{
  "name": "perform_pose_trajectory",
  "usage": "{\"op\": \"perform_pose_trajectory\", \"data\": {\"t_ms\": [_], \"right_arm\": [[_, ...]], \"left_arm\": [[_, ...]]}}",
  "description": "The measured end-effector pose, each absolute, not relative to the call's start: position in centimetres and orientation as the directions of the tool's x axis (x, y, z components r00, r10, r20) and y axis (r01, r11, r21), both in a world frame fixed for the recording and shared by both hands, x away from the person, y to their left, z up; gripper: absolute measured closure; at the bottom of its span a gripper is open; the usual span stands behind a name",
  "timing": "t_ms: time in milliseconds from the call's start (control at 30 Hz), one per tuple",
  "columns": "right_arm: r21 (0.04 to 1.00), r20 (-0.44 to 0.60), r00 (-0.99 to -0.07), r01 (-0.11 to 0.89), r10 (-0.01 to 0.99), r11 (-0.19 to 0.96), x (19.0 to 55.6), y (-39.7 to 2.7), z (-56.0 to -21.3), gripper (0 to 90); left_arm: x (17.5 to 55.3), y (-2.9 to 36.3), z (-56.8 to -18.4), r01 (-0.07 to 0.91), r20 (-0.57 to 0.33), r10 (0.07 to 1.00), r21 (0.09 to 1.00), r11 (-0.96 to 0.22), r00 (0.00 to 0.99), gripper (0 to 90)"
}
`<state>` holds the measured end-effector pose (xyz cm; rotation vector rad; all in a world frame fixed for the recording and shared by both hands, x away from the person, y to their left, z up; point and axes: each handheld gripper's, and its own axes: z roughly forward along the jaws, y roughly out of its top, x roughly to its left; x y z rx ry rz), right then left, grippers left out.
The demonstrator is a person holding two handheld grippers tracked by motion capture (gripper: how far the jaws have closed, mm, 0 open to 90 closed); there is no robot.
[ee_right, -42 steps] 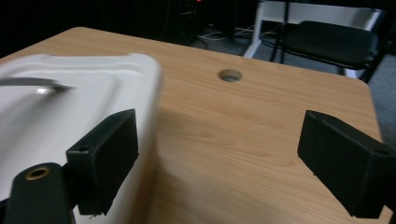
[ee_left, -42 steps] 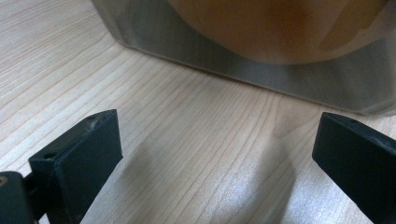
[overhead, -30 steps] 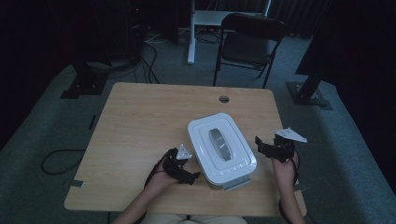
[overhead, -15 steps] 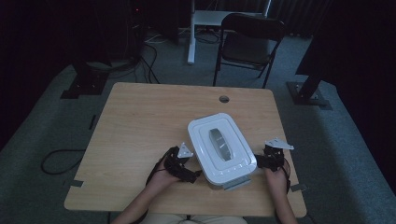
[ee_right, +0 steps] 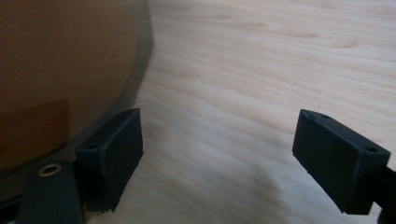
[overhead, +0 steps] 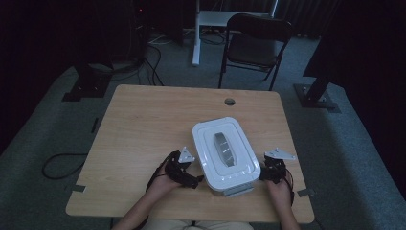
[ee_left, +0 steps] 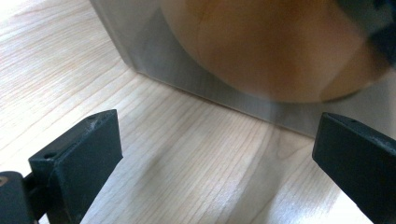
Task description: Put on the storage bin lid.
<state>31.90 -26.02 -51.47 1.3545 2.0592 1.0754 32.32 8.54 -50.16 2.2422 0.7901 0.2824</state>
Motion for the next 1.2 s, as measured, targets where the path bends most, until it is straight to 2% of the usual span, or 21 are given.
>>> {"op": "perform_pose_trajectory", "data": {"t_ms": [200,333,467,567,833,1033,1200], "right_arm": [[0.806,0.064,-0.458,0.548,0.886,0.225,30.9,-24.1,-51.4,16.0],[0.800,0.006,-0.458,0.535,0.889,0.270,30.5,-22.7,-51.5,16.1],[0.798,0.000,-0.448,0.539,0.894,0.270,30.2,-22.2,-51.6,15.9],[0.798,0.024,-0.459,0.544,0.888,0.260,30.4,-22.5,-51.7,12.5],[0.808,0.046,-0.439,0.545,0.898,0.225,31.1,-23.9,-51.4,12.5],[0.814,0.081,-0.432,0.549,0.898,0.190,32.5,-24.6,-51.1,12.4],[0.814,0.086,-0.420,0.552,0.903,0.179,33.2,-24.7,-51.0,12.5]], "left_arm": [[32.4,10.1,-50.1,0.464,-0.013,0.635,0.695,-0.550,0.772,2.1],[32.3,11.3,-50.0,0.470,-0.023,0.645,0.705,-0.531,0.764,2.1],[32.4,11.7,-49.8,0.466,-0.031,0.638,0.710,-0.528,0.770,2.1],[32.5,11.8,-49.7,0.445,-0.007,0.630,0.714,-0.540,0.776,2.1],[32.8,13.3,-49.9,0.458,-0.005,0.644,0.708,-0.538,0.765,2.2],[32.7,14.5,-49.4,0.440,-0.004,0.661,0.750,-0.494,0.750,2.2],[32.7,15.0,-49.2,0.437,0.007,0.665,0.749,-0.499,0.747,2.2]]}}
